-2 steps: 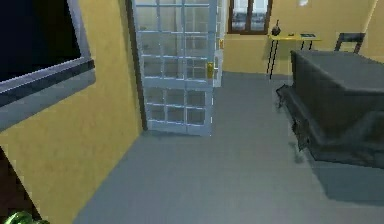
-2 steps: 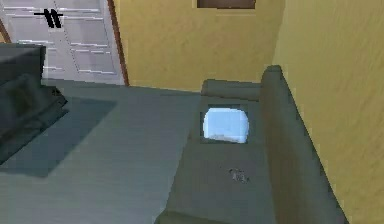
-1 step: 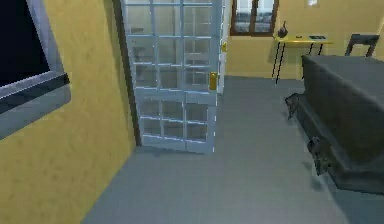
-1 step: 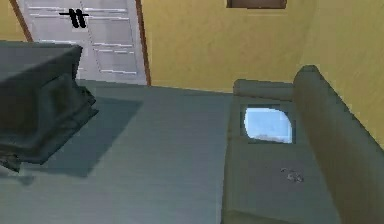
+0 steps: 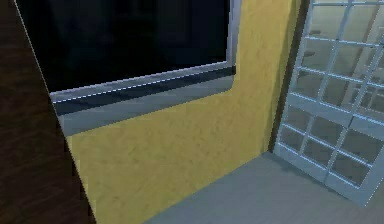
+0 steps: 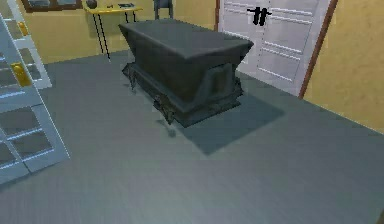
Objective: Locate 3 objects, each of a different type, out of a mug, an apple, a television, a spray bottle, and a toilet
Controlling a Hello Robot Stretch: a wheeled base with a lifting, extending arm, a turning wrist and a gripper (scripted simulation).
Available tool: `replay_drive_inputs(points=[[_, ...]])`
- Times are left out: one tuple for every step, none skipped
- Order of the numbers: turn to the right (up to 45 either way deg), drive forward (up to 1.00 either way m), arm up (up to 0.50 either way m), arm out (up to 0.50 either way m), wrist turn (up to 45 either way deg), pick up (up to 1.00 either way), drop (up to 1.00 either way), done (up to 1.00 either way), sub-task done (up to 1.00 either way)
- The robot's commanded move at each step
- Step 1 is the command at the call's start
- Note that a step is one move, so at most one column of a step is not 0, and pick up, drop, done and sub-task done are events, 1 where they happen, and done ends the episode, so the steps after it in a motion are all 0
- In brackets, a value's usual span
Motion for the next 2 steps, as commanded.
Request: replay_drive_inputs(points=[[-12.0,0.0,0.0,0.0,0.0,0.0,0.0,0.0,0.0],[0.0,0.0,0.0,0.0,0.0,0.0,0.0,0.0,1.0]])
